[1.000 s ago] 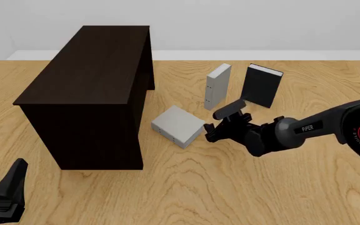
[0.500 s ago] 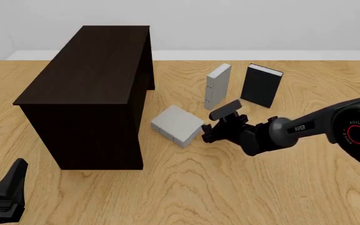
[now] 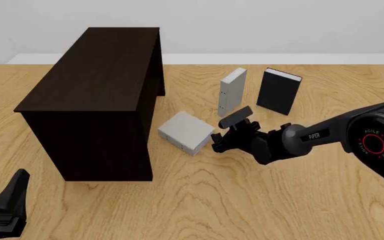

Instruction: Pick up the book on the right and place it under the cabinet shelf.

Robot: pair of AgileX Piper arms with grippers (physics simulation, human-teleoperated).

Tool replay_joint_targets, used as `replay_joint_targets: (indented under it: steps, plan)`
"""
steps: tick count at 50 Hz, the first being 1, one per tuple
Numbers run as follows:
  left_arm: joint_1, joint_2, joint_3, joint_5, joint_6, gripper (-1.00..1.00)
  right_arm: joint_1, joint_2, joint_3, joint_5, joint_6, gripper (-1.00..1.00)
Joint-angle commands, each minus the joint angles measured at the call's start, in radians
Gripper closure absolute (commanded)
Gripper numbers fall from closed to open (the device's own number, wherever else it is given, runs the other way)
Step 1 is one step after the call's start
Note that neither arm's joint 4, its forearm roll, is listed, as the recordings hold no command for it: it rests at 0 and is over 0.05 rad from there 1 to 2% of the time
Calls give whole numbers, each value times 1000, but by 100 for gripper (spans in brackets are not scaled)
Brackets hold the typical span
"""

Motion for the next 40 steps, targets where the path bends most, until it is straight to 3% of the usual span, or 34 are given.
replay_joint_targets:
  steps: [1,40]
  plan:
    - [0,0,0,0,0,-100,28,1,-38,22,28,-100]
    - [0,0,0,0,0,-100,90,52,-150,76,31,-100]
